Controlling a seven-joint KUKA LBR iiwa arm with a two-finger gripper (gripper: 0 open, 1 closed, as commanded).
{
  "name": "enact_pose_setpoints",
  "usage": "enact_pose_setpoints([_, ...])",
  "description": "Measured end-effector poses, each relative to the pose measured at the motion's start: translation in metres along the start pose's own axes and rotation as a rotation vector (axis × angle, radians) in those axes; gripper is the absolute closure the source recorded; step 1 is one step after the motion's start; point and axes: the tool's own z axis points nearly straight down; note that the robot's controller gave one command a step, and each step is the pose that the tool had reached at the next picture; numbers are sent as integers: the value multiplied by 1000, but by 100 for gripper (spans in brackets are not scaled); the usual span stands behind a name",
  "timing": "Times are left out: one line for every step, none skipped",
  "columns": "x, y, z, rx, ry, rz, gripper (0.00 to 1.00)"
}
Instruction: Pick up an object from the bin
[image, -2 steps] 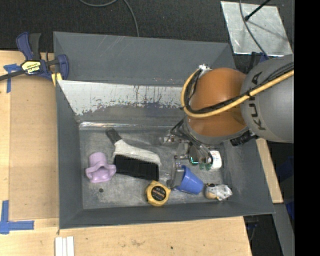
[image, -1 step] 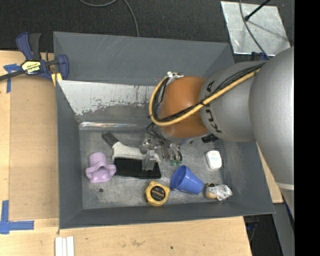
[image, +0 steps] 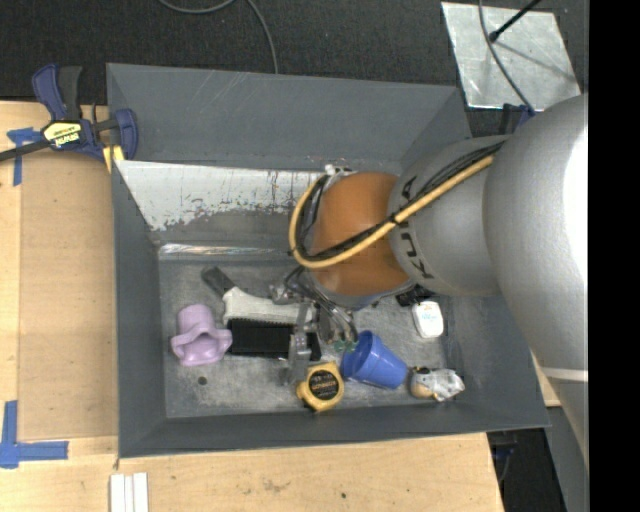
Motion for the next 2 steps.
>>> enact_pose_setpoints([-3, 0, -2, -2, -9, 1, 100])
enact_pose_setpoints([-3, 0, -2, -2, -9, 2, 100])
